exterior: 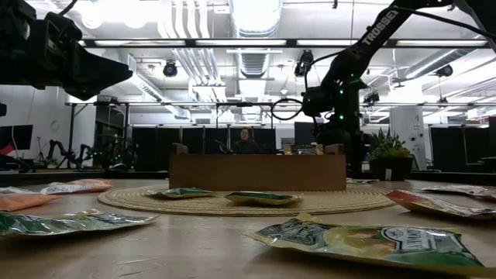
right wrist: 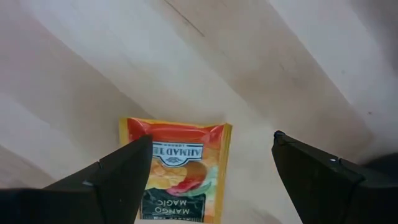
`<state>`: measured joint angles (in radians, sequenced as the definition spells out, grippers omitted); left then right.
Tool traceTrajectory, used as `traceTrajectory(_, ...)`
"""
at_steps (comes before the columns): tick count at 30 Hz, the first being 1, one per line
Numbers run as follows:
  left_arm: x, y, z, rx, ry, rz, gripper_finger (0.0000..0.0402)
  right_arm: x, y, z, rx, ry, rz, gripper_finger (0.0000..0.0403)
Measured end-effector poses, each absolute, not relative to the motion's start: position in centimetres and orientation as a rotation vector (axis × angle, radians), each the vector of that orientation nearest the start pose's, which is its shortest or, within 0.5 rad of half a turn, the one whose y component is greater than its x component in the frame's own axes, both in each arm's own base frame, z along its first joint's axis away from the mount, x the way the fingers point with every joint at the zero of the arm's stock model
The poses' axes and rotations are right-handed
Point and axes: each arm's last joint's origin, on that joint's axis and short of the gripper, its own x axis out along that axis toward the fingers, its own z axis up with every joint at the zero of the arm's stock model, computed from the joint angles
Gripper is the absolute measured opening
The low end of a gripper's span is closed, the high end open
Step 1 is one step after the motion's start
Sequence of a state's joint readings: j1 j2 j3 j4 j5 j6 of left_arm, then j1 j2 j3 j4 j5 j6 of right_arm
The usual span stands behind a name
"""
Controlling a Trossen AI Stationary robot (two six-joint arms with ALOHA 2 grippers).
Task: Pick & Place Tea
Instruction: Put the orange tea bag into the right section of the wooden organizer
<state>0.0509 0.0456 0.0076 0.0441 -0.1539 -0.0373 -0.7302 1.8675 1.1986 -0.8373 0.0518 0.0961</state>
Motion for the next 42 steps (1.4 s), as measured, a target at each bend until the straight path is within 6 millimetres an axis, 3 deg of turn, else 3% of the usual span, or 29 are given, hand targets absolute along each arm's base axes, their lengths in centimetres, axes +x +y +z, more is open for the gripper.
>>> traceTrajectory(16,9.9,1.0,16.7,-0.038,-0.010,0.205,0.0104,24.6,-22.2,14.5,0.630,1.378,-0.676,0.0317)
traceTrajectory(21,9.9,1.0,16.7,-0.038,-0.010,0.205,0.0104,24.5,-22.1,14.4,0.639,1.381,-0.680,0.0255)
traceTrajectory(33,9.9,1.0,16.7,-0.038,-0.009,0.205,0.0104,24.5,-22.0,14.5,0.639,1.380,-0.678,0.0027)
traceTrajectory(38,9.9,0.9,16.7,-0.038,-0.010,0.205,0.0104,24.7,-22.0,14.7,0.632,1.379,-0.673,0.0021)
traceTrajectory(42,9.9,1.0,16.7,-0.038,-0.009,0.205,0.0104,25.2,-21.8,16.5,0.613,1.346,-0.666,0.0020)
